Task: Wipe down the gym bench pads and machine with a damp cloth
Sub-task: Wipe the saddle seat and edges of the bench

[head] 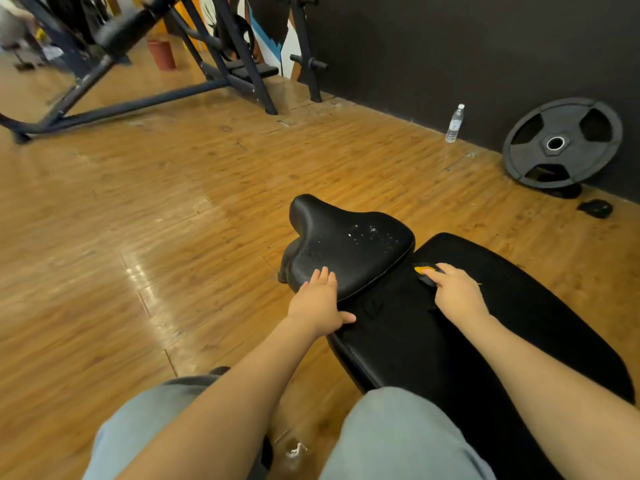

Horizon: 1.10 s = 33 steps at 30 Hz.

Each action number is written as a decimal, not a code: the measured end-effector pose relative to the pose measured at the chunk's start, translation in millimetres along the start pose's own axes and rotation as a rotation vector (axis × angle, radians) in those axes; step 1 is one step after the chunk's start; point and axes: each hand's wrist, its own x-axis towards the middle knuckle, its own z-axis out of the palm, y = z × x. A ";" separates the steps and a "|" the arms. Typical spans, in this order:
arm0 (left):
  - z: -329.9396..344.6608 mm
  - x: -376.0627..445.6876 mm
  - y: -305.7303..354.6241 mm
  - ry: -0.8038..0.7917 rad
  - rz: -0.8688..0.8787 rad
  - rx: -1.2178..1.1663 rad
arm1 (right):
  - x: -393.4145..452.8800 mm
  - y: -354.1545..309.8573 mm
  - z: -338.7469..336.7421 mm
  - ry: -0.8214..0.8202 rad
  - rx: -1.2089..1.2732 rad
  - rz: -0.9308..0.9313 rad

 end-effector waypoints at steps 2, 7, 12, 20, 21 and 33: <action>4.5 12.4 4.4 0.006 -0.045 0.041 | -0.1 -0.4 5.9 0.035 -0.021 0.000; 7.0 30.3 10.8 0.013 -0.202 0.020 | 5.8 0.1 8.3 0.061 -0.013 0.008; 17.3 21.6 1.1 -0.027 -0.272 -0.053 | 12.7 -5.9 -4.8 0.037 0.073 0.027; 22.9 24.5 -2.8 -0.039 -0.233 -0.078 | 81.0 -28.4 -20.6 0.134 0.310 -0.066; 23.4 24.9 -2.9 -0.035 -0.234 -0.075 | 94.1 -31.0 -24.3 0.190 0.374 -0.018; 24.6 25.8 -2.8 -0.024 -0.207 -0.092 | 115.5 -53.0 -9.4 0.016 -0.048 0.069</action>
